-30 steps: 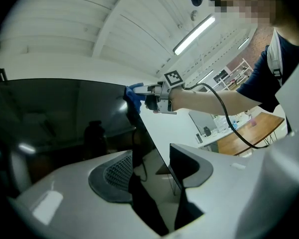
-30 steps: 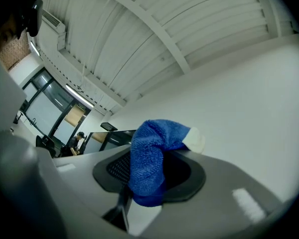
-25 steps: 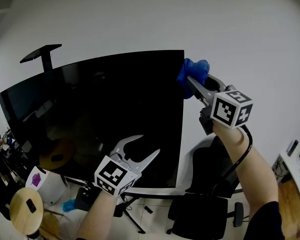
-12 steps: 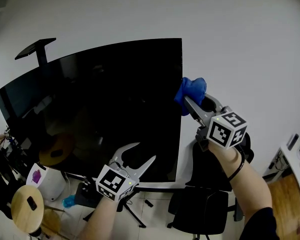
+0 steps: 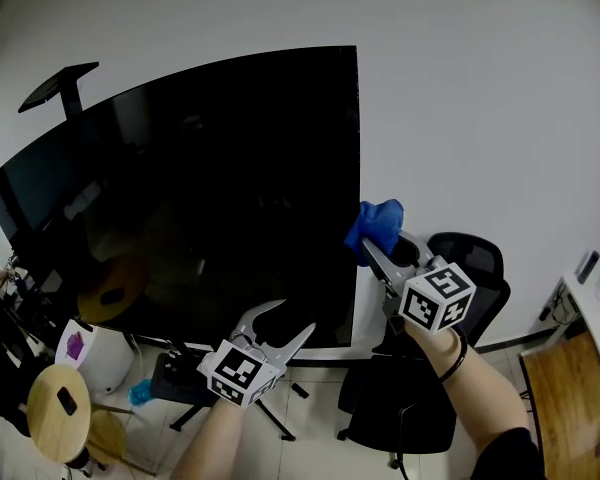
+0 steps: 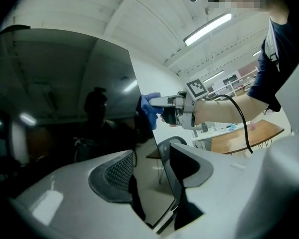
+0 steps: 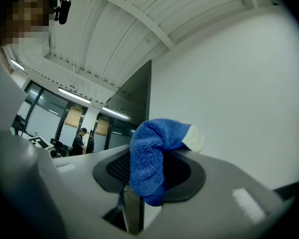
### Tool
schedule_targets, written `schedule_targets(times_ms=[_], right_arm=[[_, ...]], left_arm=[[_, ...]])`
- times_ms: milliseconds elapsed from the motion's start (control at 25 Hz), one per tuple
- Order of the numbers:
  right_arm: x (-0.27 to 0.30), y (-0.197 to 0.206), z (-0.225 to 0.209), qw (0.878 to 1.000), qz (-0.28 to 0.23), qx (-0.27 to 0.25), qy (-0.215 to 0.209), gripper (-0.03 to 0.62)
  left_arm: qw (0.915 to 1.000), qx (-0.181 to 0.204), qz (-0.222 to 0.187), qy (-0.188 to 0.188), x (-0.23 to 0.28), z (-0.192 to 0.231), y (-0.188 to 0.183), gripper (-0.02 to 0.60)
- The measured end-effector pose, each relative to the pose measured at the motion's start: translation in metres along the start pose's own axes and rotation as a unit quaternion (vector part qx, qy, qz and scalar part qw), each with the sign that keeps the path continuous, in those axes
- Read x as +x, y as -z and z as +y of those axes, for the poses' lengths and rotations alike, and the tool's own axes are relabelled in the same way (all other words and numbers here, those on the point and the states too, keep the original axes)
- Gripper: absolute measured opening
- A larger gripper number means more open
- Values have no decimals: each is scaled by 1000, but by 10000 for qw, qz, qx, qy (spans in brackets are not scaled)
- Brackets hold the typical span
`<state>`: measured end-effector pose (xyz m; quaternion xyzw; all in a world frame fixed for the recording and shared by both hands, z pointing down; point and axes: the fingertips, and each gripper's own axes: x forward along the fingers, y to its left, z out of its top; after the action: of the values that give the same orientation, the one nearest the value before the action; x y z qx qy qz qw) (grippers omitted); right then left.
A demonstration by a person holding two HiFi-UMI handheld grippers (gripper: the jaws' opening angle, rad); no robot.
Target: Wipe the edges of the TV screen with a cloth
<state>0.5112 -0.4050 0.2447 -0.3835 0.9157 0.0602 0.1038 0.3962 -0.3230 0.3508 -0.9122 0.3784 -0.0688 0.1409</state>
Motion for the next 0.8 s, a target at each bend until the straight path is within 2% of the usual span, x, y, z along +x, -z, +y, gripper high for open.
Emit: schedule_targets(times_ms=[480, 800], right_arm=[[-30, 142, -3, 9947, 632, 779, 206, 155], [-51, 232, -2, 9886, 1059, 1011, 352, 155]], left_arm=[[9977, -424, 434, 285, 12, -35, 76, 221], [9947, -649, 725, 344, 11, -43, 121, 221]])
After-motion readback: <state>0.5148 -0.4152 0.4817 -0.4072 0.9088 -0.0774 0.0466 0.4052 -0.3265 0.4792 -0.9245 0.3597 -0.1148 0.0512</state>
